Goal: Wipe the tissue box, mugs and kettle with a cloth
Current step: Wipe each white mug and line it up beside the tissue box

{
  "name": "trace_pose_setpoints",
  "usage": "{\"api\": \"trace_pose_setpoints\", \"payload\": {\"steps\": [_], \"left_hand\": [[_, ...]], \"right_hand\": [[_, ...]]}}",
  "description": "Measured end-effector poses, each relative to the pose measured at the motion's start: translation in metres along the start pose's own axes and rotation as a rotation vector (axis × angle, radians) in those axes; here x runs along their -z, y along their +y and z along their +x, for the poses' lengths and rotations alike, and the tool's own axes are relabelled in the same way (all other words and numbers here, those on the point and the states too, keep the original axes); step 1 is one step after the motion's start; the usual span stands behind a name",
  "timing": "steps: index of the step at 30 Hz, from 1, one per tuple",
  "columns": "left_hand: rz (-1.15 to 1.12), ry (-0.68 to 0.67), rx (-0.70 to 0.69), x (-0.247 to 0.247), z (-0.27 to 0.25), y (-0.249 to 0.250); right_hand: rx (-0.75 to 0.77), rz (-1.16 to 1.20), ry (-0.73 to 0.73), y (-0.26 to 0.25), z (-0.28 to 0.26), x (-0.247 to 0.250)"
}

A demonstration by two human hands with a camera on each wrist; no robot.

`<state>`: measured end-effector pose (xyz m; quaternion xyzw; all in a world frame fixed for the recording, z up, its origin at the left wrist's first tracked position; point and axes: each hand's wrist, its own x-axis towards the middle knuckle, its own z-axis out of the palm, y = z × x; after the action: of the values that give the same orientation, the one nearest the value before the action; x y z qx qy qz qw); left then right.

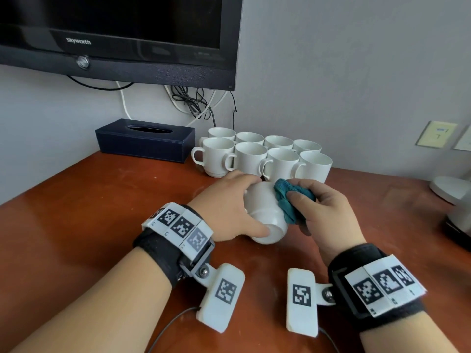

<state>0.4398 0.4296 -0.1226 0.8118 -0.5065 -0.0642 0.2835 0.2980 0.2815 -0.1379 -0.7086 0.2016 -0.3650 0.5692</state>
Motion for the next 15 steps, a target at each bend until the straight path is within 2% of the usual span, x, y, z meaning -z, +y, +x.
{"api": "trace_pose_setpoints", "payload": {"steps": [5,8,11,15], "left_hand": [[-0.026,0.085,0.083,0.0023,0.0022,-0.0025],[-0.055,0.041,0.044,0.0012,0.0,-0.0025],[-0.083,0.0,-0.025,0.0,-0.0021,0.0011],[-0.101,0.016,-0.05,0.0,-0.0024,0.003]], "right_hand": [[-0.006,0.014,-0.049,0.0009,-0.0004,0.0011],[0.011,0.034,-0.032,-0.0006,-0.0015,0.0006],[0.053,0.02,0.048,0.0016,0.0024,0.0036],[0.062,-0.011,0.105,0.0052,0.0058,0.0082]]}}
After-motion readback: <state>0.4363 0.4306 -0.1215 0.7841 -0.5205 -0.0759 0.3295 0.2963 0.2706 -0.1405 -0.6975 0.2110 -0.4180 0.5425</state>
